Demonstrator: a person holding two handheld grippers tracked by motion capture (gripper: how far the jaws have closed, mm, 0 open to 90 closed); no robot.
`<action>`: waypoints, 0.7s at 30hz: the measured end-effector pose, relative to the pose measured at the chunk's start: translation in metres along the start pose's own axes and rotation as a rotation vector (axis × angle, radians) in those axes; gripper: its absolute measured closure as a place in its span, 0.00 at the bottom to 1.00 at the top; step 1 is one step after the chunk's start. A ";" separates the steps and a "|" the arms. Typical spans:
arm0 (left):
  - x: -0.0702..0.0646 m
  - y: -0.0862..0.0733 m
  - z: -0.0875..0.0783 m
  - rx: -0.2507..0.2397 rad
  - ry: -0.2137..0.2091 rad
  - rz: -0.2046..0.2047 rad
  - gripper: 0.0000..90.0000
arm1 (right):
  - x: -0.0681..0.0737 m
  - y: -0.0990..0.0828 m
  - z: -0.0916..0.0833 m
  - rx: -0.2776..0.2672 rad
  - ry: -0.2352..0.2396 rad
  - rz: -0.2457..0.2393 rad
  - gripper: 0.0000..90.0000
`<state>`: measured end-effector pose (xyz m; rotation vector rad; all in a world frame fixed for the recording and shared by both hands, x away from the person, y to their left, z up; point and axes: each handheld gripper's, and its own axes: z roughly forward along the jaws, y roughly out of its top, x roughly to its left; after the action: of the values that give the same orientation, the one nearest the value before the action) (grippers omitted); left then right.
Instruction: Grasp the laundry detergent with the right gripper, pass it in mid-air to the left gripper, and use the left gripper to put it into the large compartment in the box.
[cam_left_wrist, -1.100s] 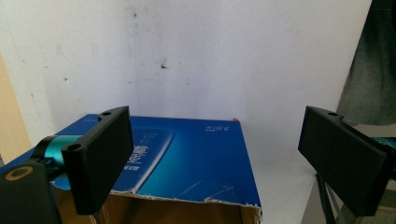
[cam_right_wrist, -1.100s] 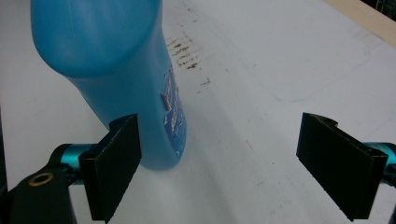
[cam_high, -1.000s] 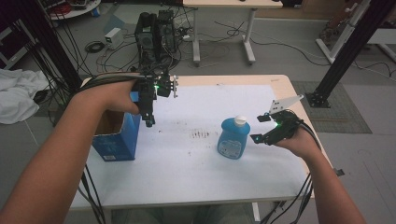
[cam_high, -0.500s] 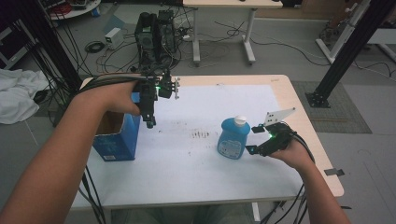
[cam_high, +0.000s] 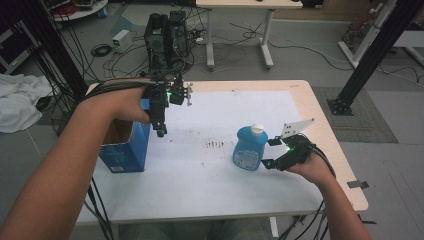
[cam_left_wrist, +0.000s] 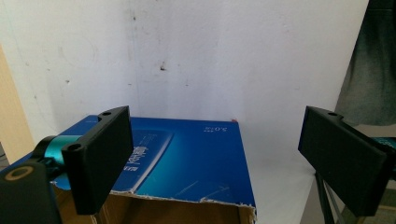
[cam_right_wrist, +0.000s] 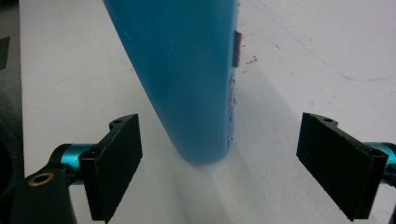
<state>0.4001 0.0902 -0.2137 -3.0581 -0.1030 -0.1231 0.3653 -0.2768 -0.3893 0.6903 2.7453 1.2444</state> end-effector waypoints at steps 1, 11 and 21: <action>0.000 0.000 0.000 -0.001 -0.005 0.001 0.11 | 0.000 0.000 0.002 -0.007 -0.003 -0.009 0.15; -0.003 -0.003 -0.002 -0.004 0.000 0.000 0.11 | -0.001 -0.001 0.019 -0.078 -0.009 -0.024 0.15; -0.005 -0.005 -0.003 -0.012 0.009 -0.002 0.11 | 0.001 -0.002 0.035 -0.130 -0.009 -0.025 0.15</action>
<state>0.3950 0.0942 -0.2109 -3.0688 -0.1059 -0.1383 0.3717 -0.2531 -0.4146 0.6455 2.6282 1.3962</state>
